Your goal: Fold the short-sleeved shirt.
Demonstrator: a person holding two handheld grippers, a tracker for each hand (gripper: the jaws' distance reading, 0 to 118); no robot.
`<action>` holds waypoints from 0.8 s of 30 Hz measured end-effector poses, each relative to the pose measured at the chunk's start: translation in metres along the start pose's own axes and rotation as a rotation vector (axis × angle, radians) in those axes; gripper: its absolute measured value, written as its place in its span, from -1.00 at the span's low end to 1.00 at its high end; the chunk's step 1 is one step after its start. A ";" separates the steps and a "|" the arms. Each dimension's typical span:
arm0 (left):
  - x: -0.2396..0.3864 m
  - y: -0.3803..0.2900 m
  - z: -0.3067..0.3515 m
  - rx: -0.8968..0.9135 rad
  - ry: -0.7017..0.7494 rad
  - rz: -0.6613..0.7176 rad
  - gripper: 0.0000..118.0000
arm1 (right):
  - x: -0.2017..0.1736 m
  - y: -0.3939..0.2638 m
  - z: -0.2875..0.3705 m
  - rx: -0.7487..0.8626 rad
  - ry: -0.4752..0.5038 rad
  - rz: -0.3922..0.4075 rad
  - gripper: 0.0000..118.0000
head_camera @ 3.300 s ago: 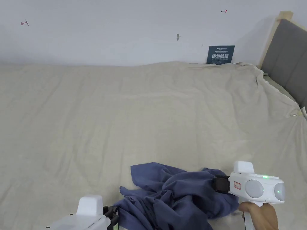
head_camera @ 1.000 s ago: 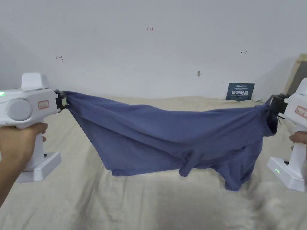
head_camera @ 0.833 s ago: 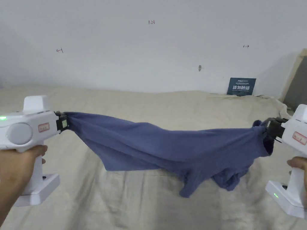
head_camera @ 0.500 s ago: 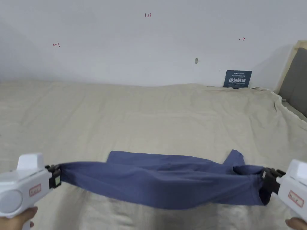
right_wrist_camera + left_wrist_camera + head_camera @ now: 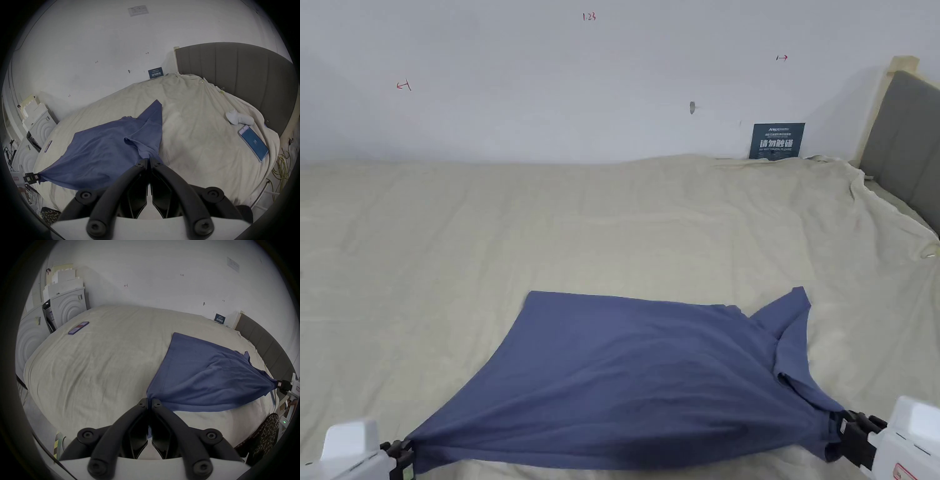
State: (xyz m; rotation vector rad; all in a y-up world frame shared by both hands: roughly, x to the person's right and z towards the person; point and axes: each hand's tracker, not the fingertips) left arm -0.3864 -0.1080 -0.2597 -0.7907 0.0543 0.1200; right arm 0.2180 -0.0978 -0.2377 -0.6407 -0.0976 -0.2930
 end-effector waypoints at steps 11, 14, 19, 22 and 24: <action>-0.022 -0.032 0.008 -0.074 0.039 0.050 -1.00 | 0.005 -0.043 0.018 -0.122 -0.069 -0.012 -0.99; -0.017 -0.036 -0.005 -0.098 0.054 0.052 -1.00 | 0.008 -0.052 0.002 -0.161 -0.097 -0.002 -0.99; -0.013 -0.038 -0.022 -0.129 0.090 0.042 -1.00 | 0.015 -0.062 -0.016 -0.225 -0.125 -0.019 -0.99; -0.011 -0.039 -0.032 -0.221 0.099 0.078 -1.00 | 0.015 -0.063 -0.021 -0.257 -0.130 -0.007 -0.99; -0.008 -0.039 -0.033 -0.209 0.104 0.081 -0.94 | 0.014 -0.062 -0.018 -0.259 -0.126 -0.006 -0.98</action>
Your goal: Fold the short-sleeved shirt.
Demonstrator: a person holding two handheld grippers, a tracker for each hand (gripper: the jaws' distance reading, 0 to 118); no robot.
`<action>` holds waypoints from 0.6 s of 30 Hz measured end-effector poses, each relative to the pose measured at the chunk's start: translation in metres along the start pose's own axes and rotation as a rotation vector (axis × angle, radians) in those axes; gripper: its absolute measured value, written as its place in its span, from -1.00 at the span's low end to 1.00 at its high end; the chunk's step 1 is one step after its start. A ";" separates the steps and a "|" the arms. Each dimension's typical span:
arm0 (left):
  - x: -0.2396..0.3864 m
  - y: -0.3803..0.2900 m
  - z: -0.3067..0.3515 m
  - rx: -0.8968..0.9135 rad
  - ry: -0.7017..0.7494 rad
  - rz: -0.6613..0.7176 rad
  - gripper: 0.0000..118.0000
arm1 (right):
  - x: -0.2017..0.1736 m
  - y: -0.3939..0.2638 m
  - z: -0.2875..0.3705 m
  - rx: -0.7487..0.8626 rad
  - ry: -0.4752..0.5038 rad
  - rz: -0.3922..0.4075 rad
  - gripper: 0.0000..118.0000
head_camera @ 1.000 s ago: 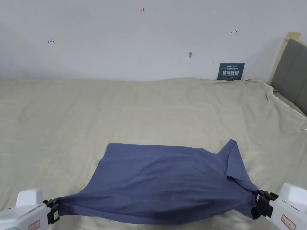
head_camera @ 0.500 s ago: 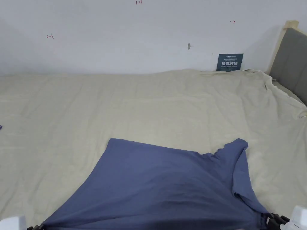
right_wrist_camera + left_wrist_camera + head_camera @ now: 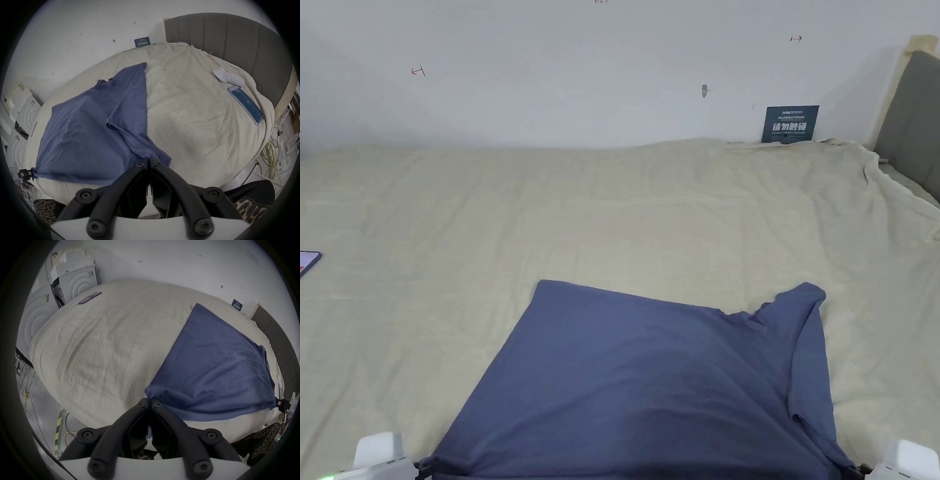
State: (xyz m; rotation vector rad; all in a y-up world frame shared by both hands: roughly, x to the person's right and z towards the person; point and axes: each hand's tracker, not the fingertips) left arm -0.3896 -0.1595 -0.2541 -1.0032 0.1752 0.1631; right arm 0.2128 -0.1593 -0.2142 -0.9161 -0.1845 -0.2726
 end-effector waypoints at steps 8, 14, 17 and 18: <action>0.019 0.021 0.020 0.058 -0.049 -0.045 0.89 | -0.005 0.029 0.035 0.080 0.027 0.037 0.76; 0.051 0.063 0.069 0.229 -0.135 -0.115 0.89 | -0.023 0.070 0.090 0.250 0.088 0.080 0.76; 0.070 0.083 0.098 0.358 -0.177 -0.141 0.89 | -0.033 0.088 0.120 0.373 0.100 0.106 0.75; 0.076 0.089 0.106 0.394 -0.181 -0.152 0.88 | -0.036 0.092 0.129 0.412 0.102 0.114 0.74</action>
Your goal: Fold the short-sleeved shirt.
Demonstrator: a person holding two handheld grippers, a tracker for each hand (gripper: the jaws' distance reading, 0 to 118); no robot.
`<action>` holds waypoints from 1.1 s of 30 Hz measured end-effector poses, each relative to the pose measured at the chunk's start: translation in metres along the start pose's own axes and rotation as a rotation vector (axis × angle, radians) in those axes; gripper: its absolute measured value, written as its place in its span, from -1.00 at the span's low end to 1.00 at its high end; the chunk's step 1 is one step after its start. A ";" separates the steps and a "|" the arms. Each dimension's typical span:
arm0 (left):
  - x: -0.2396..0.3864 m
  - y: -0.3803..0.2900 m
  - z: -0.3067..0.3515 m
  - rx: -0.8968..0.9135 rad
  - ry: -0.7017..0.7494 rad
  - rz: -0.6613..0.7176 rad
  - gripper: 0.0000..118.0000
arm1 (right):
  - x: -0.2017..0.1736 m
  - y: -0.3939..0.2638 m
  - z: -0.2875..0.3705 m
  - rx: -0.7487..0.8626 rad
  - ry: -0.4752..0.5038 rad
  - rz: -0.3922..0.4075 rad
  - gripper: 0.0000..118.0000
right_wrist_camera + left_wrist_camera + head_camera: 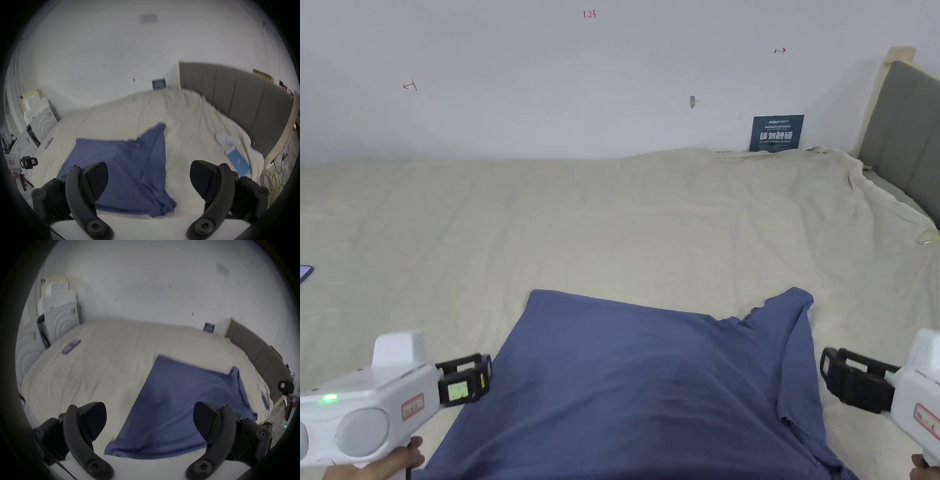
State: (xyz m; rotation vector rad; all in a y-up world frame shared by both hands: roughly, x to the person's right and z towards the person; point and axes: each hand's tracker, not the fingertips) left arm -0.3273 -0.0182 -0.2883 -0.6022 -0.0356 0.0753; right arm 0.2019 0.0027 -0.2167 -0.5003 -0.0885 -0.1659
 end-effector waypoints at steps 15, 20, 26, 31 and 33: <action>0.055 0.040 -0.021 0.220 -0.076 -0.072 -1.00 | -0.021 0.031 0.004 0.243 -0.045 0.107 -1.00; 0.054 0.056 -0.069 0.126 -0.099 -0.062 -1.00 | -0.020 0.037 -0.015 0.225 -0.045 0.104 -1.00; 0.044 0.088 -0.163 -0.067 -0.132 -0.067 -1.00 | -0.016 0.042 -0.050 0.188 -0.059 0.102 -1.00; 0.035 0.103 -0.241 -0.208 -0.151 -0.030 -0.80 | -0.012 0.041 -0.080 0.152 -0.078 0.095 -1.00; 0.031 0.105 -0.273 -0.287 -0.145 -0.012 -0.20 | -0.011 0.039 -0.092 0.134 -0.087 0.091 -1.00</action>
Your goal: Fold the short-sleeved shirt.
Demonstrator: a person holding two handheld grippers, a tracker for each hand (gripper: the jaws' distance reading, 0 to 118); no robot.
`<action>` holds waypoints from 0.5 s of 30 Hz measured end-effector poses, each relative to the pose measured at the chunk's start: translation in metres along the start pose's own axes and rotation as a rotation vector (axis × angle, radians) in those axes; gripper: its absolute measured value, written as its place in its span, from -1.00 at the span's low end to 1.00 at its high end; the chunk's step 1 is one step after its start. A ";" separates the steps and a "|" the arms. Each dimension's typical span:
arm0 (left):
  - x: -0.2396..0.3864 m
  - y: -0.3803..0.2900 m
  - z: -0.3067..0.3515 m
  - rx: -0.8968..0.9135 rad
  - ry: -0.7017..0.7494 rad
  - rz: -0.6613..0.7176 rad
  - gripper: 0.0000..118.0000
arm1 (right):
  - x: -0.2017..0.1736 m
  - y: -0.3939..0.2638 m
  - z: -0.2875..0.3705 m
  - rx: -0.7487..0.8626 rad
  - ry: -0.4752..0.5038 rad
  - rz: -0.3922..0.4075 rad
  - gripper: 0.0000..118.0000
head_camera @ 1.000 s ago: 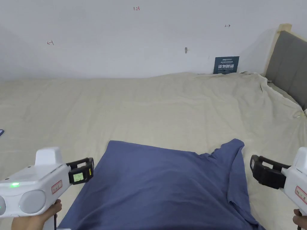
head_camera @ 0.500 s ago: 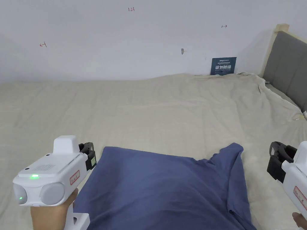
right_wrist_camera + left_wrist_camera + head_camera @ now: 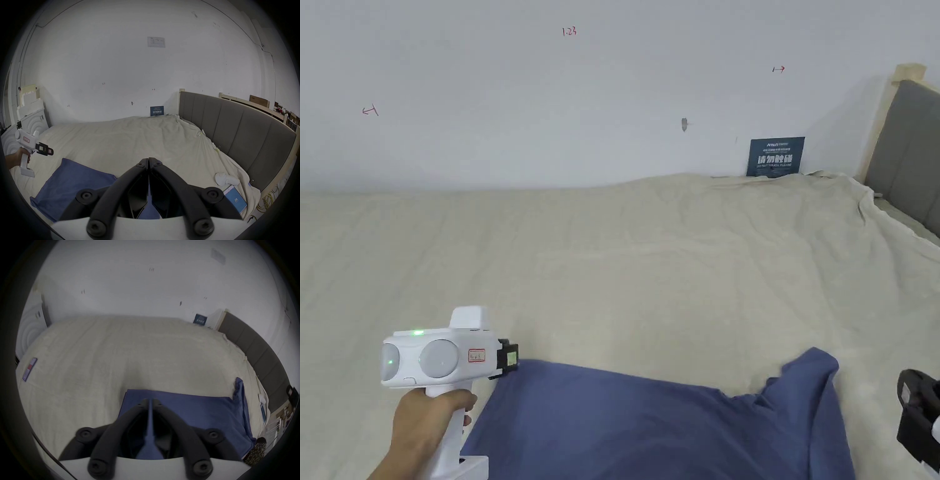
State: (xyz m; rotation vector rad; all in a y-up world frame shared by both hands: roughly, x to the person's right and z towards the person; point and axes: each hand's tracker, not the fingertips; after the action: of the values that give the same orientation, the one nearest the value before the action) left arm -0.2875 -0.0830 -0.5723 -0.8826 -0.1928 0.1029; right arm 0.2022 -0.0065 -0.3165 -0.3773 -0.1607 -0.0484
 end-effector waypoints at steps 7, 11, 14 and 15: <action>-0.009 0.014 -0.078 -0.108 0.094 -0.054 0.39 | 0.000 -0.016 -0.028 -0.049 -0.018 -0.006 -1.00; -0.010 0.012 -0.110 -0.173 0.135 -0.066 0.38 | 0.002 -0.023 -0.036 -0.076 -0.033 -0.001 -1.00; -0.010 0.002 -0.124 -0.224 0.148 -0.066 0.15 | 0.005 -0.026 -0.039 -0.089 -0.037 -0.004 -1.00; -0.009 -0.001 -0.122 -0.211 0.138 -0.063 0.12 | 0.006 -0.027 -0.040 -0.093 -0.039 -0.004 -1.00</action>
State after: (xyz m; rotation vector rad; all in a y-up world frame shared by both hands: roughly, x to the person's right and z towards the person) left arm -0.2706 -0.1772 -0.6484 -1.0893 -0.1028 -0.0378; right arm 0.2121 -0.0461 -0.3421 -0.4709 -0.1984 -0.0522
